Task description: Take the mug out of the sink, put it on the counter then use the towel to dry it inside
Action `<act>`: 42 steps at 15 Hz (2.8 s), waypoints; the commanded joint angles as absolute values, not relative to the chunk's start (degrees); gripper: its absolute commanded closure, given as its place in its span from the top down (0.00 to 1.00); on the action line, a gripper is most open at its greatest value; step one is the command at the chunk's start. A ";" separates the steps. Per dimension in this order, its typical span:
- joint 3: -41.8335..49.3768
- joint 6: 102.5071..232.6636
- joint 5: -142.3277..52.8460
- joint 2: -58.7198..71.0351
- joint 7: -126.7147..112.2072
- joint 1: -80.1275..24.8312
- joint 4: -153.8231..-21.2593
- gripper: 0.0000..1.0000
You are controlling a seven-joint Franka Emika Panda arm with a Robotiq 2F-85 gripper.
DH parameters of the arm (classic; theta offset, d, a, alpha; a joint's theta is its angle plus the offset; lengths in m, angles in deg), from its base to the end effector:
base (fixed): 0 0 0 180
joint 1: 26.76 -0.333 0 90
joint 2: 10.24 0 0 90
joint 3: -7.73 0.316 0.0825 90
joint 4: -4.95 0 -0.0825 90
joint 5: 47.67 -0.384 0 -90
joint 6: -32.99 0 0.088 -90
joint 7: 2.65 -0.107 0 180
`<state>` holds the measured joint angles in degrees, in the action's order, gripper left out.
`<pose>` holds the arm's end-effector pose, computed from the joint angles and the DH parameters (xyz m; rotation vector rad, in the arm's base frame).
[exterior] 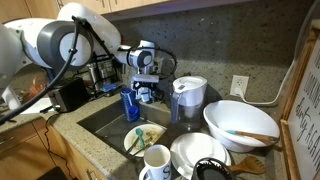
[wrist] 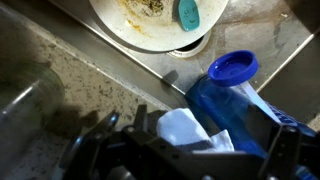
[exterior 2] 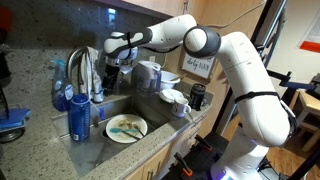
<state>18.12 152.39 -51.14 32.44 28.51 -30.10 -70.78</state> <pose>0.7270 0.1487 0.3006 -2.7887 -1.0266 -0.0805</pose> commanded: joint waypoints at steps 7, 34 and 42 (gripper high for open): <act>18.96 152.68 -48.60 38.33 31.00 -32.04 -61.90 0.72; 19.67 164.19 -47.47 42.38 31.24 -32.74 -58.78 1.00; 20.25 163.56 -47.08 42.89 31.80 -32.27 -58.33 0.39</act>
<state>18.77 163.35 -47.46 41.47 30.00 -32.01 -60.30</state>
